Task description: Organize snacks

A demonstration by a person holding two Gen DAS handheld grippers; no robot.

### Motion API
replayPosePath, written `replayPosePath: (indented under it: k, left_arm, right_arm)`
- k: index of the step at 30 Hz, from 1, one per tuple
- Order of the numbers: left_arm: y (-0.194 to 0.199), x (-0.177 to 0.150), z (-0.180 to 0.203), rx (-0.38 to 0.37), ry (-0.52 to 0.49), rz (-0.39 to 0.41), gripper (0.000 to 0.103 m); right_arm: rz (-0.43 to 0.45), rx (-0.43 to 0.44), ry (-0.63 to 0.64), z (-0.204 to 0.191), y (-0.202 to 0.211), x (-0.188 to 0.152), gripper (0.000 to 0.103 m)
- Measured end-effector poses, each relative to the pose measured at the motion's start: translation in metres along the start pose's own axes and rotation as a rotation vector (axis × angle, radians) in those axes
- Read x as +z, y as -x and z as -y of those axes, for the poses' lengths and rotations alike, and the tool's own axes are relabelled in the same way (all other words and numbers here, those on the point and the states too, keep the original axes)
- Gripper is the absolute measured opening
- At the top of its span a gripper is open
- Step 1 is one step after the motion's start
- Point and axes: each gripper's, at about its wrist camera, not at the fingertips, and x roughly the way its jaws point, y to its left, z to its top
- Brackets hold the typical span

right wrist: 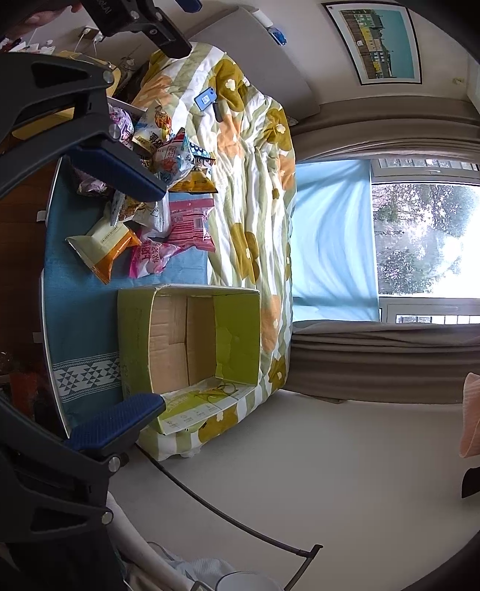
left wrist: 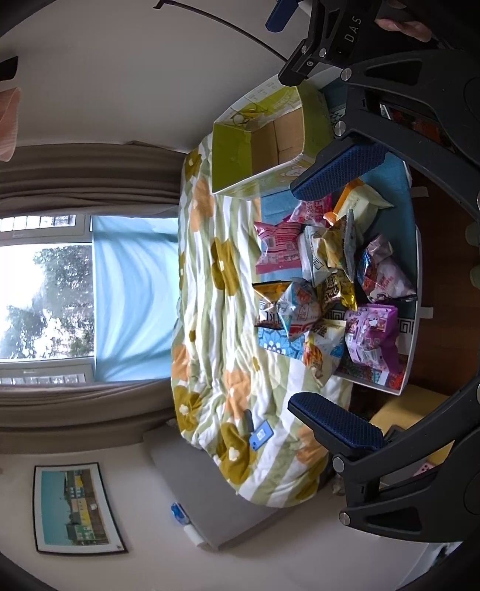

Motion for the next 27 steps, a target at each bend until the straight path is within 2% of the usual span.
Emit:
replayPosePath:
  k: [27]
  left_arm:
    - [-0.0057,-0.0004,0.0022,-0.002,0.000,-0.004,0.103]
  right_arm:
    - [0.001,0.008,-0.001,-0.0015,-0.0048,0.0028,0.103]
